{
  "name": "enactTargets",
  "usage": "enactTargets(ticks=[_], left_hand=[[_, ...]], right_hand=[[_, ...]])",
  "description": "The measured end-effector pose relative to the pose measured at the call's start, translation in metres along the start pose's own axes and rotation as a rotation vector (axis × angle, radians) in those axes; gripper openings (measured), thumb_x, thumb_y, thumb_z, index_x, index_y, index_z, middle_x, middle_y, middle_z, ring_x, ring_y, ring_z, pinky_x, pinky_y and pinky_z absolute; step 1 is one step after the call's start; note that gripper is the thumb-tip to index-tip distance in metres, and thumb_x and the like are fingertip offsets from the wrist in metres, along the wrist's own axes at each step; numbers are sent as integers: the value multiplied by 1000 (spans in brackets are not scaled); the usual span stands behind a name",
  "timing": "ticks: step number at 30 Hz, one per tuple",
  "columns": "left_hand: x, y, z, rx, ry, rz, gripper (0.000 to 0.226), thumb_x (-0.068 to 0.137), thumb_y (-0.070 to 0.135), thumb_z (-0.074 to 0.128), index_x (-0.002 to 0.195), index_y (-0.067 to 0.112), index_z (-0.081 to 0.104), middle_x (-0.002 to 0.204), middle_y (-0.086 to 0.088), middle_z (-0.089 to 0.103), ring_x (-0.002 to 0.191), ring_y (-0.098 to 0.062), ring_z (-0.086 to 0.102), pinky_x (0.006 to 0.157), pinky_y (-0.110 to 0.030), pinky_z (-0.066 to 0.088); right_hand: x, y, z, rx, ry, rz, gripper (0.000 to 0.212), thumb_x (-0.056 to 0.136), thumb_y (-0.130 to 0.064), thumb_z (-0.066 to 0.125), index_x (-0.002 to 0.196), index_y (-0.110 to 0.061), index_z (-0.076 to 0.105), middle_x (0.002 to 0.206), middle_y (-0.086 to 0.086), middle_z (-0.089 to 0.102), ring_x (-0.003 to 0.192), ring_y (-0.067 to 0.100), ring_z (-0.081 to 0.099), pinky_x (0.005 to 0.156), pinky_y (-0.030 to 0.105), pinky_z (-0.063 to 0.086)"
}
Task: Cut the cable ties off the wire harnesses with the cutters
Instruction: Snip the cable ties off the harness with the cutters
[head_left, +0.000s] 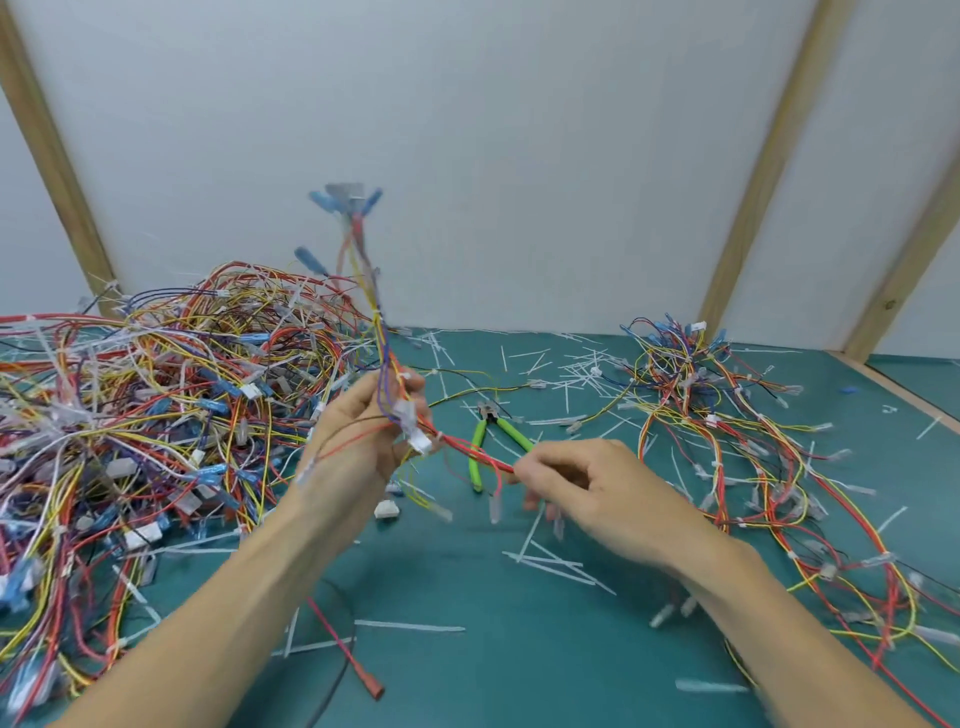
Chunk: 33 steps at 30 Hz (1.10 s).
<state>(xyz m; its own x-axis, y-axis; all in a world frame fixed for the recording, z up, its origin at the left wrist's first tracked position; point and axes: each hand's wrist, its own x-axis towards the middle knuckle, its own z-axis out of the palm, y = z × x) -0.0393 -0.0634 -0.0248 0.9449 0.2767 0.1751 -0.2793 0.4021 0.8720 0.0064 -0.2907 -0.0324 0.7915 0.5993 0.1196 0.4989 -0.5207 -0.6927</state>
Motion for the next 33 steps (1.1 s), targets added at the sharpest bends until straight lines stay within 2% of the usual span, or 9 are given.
enactTargets(ticks=[2, 4, 7, 13, 17, 21, 25, 28, 33], left_hand=[[2, 4, -3, -67, 46, 3, 21, 103, 9, 44, 93, 13, 61, 71, 3, 58, 57, -7, 57, 49, -20, 51], [3, 4, -7, -45, 65, 35, 15, 94, 25, 55, 96, 14, 65, 71, 4, 59, 59, -6, 58, 54, -19, 52], [4, -1, -14, 4, 124, 36, 32, 83, 39, 59, 99, 14, 71, 66, 4, 61, 54, -6, 59, 57, -19, 55], [6, -5, -15, 120, 124, 2, 31, 100, 30, 52, 89, 16, 78, 75, -1, 73, 57, -9, 64, 51, -20, 53], [0, -7, -11, 248, -63, 39, 26, 98, 32, 54, 102, 20, 77, 86, -8, 74, 67, -18, 68, 55, -24, 54], [-8, -14, -5, 343, -247, 28, 22, 92, 27, 68, 110, 16, 76, 97, -9, 74, 72, -19, 66, 60, -26, 53], [-13, -19, 3, 362, -341, 9, 35, 84, 42, 70, 113, 23, 76, 96, -2, 73, 71, -16, 62, 60, -26, 51], [-14, -23, 2, 316, -313, 2, 35, 84, 43, 70, 113, 22, 76, 84, 0, 69, 64, -15, 59, 56, -25, 49], [-11, -17, 1, 203, -170, 53, 20, 77, 39, 82, 87, 22, 80, 76, -1, 70, 64, -14, 66, 52, -23, 51]], right_hand=[[0, -1, -2, 74, -9, -14, 14, 102, -32, 63, 95, -29, 74, 77, -6, 75, 63, 11, 64, 68, 30, 52], [1, -2, -3, 178, -68, -32, 20, 103, -21, 61, 88, -23, 74, 69, -3, 69, 56, 13, 58, 60, 25, 49], [-2, -8, -3, 438, -186, -26, 28, 105, -20, 58, 81, -24, 71, 65, 1, 63, 47, 12, 51, 52, 19, 43], [-4, -5, -12, 950, -256, 98, 18, 95, -27, 59, 80, -19, 68, 62, 1, 55, 42, 9, 45, 43, 20, 38], [-3, -3, -17, 1158, -162, 117, 22, 96, -27, 55, 83, -19, 71, 62, -3, 53, 45, 9, 46, 44, 22, 40], [-2, -4, -13, 1134, -130, 112, 24, 96, -31, 56, 86, -20, 75, 64, -4, 53, 52, 10, 47, 49, 23, 44], [-2, -8, -4, 941, -144, 114, 23, 94, -36, 59, 87, -24, 77, 69, 0, 61, 56, 12, 54, 56, 23, 49], [-2, -10, 2, 709, -186, 77, 25, 97, -39, 58, 92, -26, 78, 80, 3, 73, 61, 13, 60, 63, 23, 52], [-3, -7, -1, 608, -261, 114, 39, 96, -49, 54, 95, -18, 78, 92, 9, 78, 70, 17, 67, 74, 30, 54]])
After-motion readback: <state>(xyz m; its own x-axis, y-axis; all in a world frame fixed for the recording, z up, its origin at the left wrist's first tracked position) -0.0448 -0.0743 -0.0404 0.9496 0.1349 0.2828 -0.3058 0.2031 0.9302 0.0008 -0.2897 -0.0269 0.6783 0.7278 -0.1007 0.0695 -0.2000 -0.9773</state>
